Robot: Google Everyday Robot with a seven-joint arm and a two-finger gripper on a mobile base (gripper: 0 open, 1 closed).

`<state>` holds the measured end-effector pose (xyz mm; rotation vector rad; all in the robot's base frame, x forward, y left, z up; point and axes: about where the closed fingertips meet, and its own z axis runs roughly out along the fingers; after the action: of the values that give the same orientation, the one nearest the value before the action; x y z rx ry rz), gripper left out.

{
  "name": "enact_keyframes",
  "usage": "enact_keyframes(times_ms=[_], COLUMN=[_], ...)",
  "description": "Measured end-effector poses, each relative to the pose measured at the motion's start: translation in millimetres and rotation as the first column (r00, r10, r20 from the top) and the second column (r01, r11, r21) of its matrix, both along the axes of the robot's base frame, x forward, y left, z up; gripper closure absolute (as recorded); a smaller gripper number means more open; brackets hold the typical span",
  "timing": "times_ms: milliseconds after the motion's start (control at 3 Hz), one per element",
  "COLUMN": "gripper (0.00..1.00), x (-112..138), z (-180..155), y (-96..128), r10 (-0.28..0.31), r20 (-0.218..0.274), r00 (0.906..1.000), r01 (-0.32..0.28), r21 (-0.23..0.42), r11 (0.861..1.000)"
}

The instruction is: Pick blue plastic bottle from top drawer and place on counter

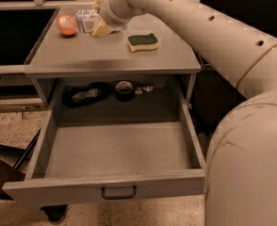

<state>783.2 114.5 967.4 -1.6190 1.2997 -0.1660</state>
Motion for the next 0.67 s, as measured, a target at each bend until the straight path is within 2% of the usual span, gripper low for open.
enact_keyframes(times_ms=[333,667], gripper=[1.0,1.0], x=[10.6,20.5], z=[-20.9,-58.0], y=[3.5,11.5], r10=[-0.006,0.001], r20=[-0.027,-0.094], r00=[0.9996,0.9955], r01=[0.007,0.005], r21=[0.027,0.059], r11=[1.0,0.998])
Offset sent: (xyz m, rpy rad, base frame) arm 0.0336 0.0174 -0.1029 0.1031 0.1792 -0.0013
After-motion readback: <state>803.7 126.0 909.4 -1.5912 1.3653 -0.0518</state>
